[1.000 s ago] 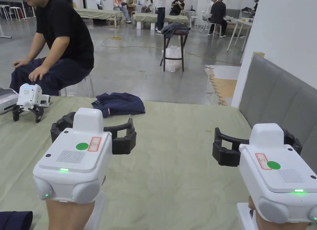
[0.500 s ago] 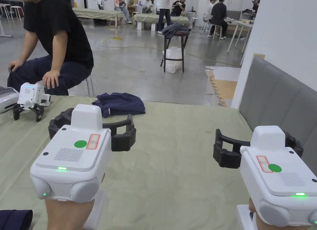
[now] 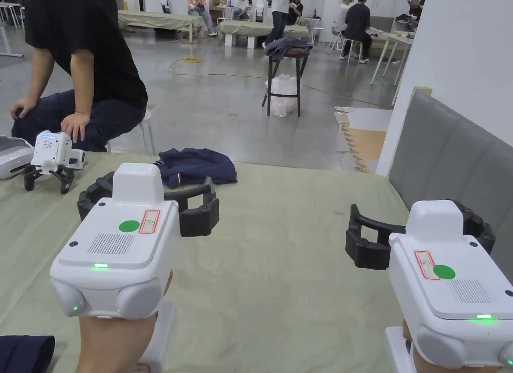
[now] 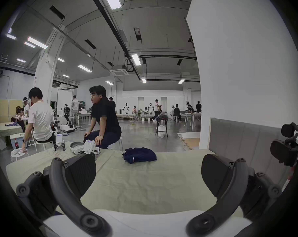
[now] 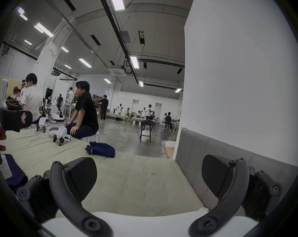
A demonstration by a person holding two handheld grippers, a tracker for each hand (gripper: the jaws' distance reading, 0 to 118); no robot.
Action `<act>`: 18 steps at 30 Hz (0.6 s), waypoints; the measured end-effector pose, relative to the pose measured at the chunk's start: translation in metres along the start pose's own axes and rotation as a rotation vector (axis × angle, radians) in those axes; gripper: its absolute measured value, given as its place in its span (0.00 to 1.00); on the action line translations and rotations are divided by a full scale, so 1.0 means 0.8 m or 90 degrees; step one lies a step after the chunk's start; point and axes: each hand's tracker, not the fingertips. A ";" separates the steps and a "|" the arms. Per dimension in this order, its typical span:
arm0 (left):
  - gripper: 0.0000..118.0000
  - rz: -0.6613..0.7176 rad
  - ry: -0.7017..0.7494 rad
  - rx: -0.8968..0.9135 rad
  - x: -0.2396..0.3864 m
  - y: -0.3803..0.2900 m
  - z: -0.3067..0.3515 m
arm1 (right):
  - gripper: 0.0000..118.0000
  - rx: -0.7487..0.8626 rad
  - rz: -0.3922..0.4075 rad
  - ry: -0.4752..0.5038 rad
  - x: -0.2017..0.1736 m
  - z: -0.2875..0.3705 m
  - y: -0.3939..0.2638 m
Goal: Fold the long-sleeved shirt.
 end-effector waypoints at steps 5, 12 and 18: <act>0.94 -0.025 -0.009 0.024 0.006 0.004 0.004 | 1.00 -0.006 -0.010 0.006 0.002 -0.003 0.001; 0.94 -0.018 -0.024 0.017 0.008 0.007 0.005 | 1.00 -0.006 -0.009 0.009 0.001 -0.005 0.002; 0.94 -0.005 -0.028 0.012 0.006 0.014 0.005 | 1.00 -0.006 0.008 0.010 -0.003 -0.004 0.000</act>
